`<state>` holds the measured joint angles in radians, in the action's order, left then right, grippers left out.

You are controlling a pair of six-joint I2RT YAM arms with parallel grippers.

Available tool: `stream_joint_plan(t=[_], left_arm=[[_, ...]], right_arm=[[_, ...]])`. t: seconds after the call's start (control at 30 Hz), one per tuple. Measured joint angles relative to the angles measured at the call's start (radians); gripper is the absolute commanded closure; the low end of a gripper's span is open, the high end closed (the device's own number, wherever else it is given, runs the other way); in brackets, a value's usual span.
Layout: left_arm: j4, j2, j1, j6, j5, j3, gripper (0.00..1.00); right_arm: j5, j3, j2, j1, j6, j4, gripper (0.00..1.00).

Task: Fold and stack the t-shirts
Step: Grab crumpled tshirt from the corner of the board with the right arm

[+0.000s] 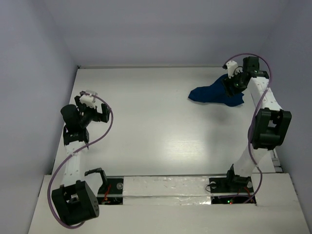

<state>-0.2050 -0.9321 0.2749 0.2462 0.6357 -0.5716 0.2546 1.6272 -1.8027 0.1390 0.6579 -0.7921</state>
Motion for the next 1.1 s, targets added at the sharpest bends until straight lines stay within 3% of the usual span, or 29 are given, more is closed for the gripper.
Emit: stream_joint_plan(t=[0.37,0.53,0.7,1.1], left_arm=[[-0.012,-0.002,0.0,0.002,0.003,0.016,0.01],[-0.015,-0.002,0.0,0.006,0.002,0.016,0.01],[-0.015,-0.002,0.0,0.007,-0.003,0.016,0.01],[-0.031,-0.055,0.0,0.007,-0.008,0.016,0.01]], right_arm=[[-0.264,0.082,-0.121,0.01,0.027,0.065,0.32],[-0.29,0.161,-0.161,0.01,0.054,0.093,0.33],[-0.309,0.257,-0.24,0.01,0.082,0.096,0.42],[-0.31,0.379,-0.425,0.01,0.115,0.019,0.42]])
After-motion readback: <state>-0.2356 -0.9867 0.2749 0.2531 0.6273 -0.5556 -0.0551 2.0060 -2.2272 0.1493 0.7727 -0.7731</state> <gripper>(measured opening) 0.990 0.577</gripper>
